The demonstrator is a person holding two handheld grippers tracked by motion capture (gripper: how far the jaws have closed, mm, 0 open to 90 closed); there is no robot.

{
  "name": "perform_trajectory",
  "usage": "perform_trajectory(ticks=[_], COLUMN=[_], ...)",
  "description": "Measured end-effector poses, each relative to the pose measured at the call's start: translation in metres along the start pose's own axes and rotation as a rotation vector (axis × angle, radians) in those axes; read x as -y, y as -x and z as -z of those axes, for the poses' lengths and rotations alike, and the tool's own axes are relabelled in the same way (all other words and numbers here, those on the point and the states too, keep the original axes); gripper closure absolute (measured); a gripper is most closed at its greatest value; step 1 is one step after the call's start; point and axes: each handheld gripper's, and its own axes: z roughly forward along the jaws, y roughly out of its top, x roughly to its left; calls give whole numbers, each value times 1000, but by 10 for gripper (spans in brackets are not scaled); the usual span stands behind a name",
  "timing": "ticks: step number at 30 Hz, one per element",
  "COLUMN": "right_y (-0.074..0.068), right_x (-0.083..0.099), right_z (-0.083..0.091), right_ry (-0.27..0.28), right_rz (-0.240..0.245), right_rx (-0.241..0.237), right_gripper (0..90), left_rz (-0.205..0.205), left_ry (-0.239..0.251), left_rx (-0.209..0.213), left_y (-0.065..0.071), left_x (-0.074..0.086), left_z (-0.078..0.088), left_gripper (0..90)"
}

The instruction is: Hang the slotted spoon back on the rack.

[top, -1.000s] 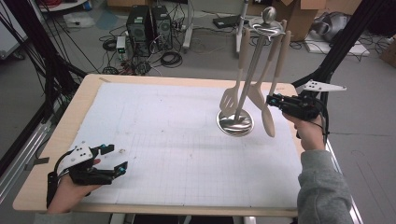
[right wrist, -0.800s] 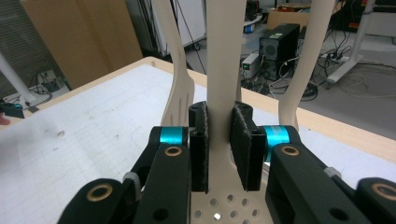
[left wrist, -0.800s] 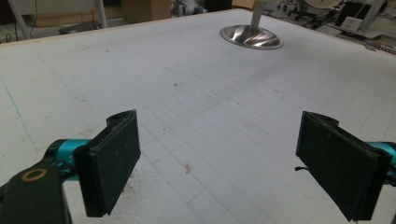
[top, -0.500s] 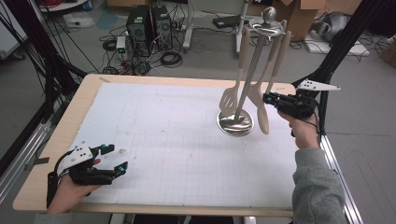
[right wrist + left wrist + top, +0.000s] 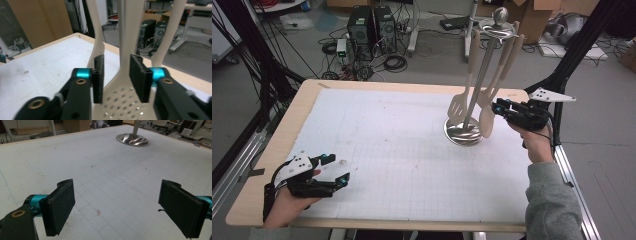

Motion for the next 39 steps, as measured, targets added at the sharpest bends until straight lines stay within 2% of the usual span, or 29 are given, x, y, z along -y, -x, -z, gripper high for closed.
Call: perform_trajectory(ticks=[5,11,20,28,39], right_y=[-9,-20,-38,-46,-54], right_x=[3,9,15,24,45], right_z=[1,3,9,6,11], right_ry=[-17,1,35,-27,-68], right_rz=[16,3,40,92,102], right_rx=[-3,-49,-112,-125,-137], right_gripper=[390,143,138,138,138], left_rz=[-4,-5,-7,-3,-7], left_ry=[-6,4,5,17,61], left_rx=[6,13,10,6,21], left_y=[0,0,0,-2,3], left_x=[-1,-5,-6,-6,-12], left_z=[-5,-10,-12,-13,-18], left_gripper=[140,140,138,137,135])
